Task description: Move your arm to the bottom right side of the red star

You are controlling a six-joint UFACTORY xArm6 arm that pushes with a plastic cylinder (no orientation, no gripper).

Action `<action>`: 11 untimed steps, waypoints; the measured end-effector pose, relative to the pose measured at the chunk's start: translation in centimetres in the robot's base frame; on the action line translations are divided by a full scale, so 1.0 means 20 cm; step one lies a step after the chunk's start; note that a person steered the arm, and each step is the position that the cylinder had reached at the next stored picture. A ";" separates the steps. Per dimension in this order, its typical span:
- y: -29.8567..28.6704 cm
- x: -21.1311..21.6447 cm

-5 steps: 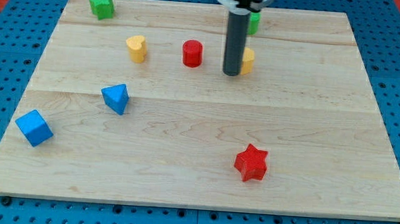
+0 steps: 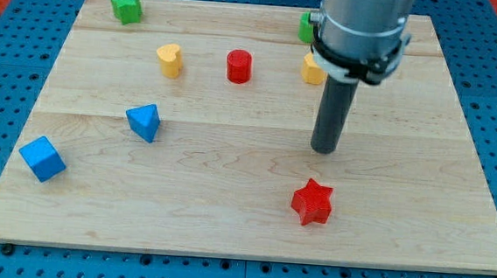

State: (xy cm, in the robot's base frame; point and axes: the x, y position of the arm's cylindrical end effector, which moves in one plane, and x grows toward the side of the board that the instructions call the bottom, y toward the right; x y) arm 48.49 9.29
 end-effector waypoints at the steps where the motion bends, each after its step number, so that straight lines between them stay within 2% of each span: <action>1: 0.24 0.07; 4: 0.81 0.40; 5: 0.84 0.57; 6: 0.80 0.67; 7: 0.77 0.67; 8: 0.58 0.67; 9: 0.52 0.67; 10: 0.26 0.66; 11: 0.18 0.57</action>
